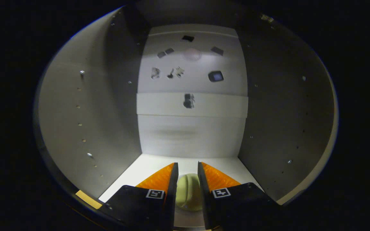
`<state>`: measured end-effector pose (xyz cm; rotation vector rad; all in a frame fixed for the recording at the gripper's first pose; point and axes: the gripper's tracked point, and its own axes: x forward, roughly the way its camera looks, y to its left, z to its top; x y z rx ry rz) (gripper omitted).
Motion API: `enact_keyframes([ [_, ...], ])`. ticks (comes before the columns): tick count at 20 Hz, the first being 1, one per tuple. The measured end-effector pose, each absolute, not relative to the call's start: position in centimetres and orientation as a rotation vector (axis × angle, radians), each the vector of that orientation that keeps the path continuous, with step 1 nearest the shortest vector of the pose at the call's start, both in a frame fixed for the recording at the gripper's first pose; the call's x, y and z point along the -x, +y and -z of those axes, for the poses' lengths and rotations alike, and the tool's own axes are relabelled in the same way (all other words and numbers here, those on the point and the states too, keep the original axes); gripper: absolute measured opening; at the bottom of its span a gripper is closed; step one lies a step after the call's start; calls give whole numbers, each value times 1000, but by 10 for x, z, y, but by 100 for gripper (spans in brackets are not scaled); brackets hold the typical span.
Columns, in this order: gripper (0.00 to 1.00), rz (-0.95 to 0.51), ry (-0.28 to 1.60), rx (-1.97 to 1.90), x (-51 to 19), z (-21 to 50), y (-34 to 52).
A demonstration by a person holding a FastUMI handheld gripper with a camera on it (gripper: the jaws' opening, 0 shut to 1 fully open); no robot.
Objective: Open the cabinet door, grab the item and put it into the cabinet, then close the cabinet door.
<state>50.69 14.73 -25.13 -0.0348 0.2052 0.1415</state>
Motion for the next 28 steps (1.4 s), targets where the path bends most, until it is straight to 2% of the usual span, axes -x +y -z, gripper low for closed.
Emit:
enact_keyframes([
  [3, 43, -183, 160, 4, -471, 222, 156],
  [4, 53, -194, 146, -22, -459, 213, 160],
  [7, 70, -185, 88, -55, -417, 185, 154],
  [10, 97, -191, 54, -10, -372, 168, 148],
  [20, 98, -152, 35, -53, -230, 139, 128],
  [28, 98, 35, 29, -8, -114, 113, 75],
])
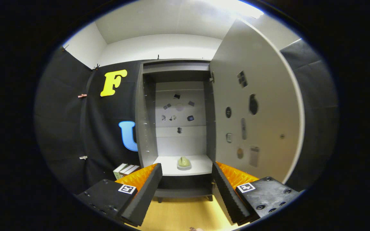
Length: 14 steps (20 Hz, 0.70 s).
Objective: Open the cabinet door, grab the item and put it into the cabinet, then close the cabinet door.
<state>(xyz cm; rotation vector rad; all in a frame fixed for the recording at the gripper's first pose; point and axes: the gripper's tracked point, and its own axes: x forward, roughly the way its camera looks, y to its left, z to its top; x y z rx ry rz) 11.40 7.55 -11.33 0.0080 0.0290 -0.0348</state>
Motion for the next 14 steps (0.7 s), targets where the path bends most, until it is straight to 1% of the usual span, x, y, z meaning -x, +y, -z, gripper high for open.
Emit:
enact_keyframes([
  [3, 98, 114, 13, 5, -82, 104, 41],
  [6, 98, 145, 10, -54, -68, 97, 6],
  [10, 98, 203, -5, 28, -49, 92, -67],
  [14, 98, 186, 52, 5, -73, 104, -107],
])
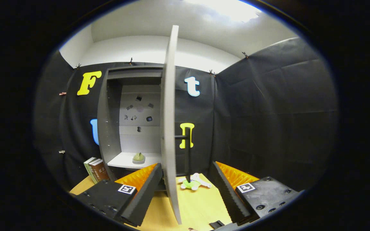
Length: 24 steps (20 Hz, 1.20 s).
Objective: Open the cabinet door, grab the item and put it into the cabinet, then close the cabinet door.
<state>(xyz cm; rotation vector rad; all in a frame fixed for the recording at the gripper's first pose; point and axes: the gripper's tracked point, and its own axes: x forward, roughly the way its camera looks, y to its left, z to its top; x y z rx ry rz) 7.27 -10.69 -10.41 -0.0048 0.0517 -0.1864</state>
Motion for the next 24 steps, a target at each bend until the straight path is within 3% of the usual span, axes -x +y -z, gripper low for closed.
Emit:
enact_keyframes([
  [11, 98, -82, 108, -34, -99, 125, -120],
  [24, 98, -98, 131, -48, -104, 127, -72],
])
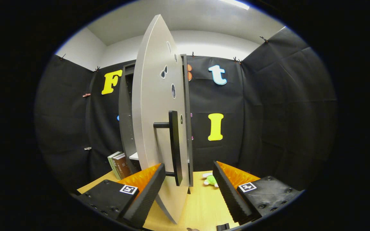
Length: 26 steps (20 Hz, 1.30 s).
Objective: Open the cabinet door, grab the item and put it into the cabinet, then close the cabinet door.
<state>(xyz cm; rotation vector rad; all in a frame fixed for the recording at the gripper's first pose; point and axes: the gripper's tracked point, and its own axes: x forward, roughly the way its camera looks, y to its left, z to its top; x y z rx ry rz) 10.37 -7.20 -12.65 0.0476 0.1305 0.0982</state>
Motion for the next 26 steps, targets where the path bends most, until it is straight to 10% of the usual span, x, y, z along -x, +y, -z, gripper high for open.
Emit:
enact_keyframes([
  [26, 98, -199, 65, 53, -165, 122, 105],
])
